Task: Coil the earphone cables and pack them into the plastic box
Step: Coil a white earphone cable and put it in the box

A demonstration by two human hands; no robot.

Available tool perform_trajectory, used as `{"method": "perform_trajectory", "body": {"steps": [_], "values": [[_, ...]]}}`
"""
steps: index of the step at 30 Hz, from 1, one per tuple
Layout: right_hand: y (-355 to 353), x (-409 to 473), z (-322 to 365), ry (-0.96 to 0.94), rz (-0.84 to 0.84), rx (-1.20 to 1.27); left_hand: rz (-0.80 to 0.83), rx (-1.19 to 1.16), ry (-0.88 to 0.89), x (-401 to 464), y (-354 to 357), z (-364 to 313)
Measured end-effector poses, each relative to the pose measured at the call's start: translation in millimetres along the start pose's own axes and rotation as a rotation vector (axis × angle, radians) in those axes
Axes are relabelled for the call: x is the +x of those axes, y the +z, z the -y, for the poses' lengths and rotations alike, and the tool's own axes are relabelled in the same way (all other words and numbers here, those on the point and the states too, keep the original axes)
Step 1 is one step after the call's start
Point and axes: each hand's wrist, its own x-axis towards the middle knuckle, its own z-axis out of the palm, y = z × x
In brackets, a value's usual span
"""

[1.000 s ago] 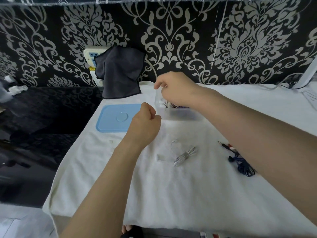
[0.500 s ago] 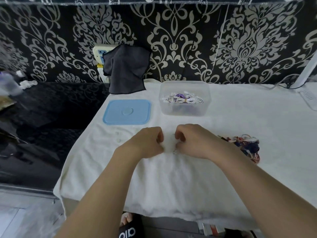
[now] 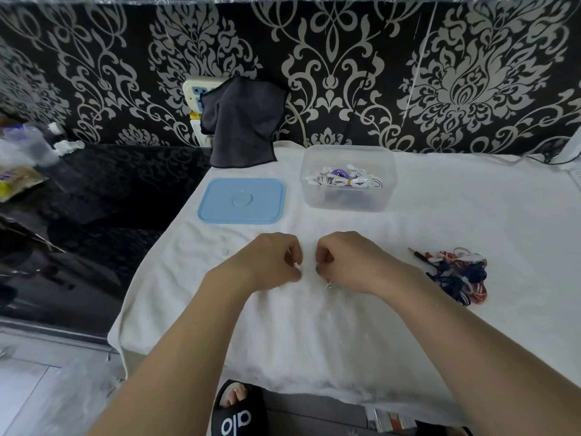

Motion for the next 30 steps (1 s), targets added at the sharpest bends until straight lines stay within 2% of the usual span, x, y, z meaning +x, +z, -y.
{"method": "perform_trajectory", "body": {"steps": [3,6,10,13,17,22,27,30], "values": [[-6,2,-4,-0.023,-0.031,0.145,-0.022,-0.052,0.01,1,-2,1],[-15,3,-3,-0.024,-0.041,0.433,-0.067,-0.281,-0.029,0,-10,2],[-29,-3,3,0.035,0.083,1.024,-0.038,-0.607,-0.061,0,-18,-2],[-34,-2,4,0.062,0.149,1.167,0.045,-0.784,-0.036,2,-23,-3],[-38,0,4,0.071,0.199,1.241,0.043,-0.828,-0.005,3,-25,-5],[-41,1,4,0.069,0.172,1.273,-0.05,-0.686,0.007,6,-28,0],[-35,3,3,0.06,0.015,0.99,-0.039,-0.633,0.003,3,-32,-8],[-33,3,6,-0.007,-0.041,0.944,-0.032,-0.614,0.003,5,-32,-10]]}}
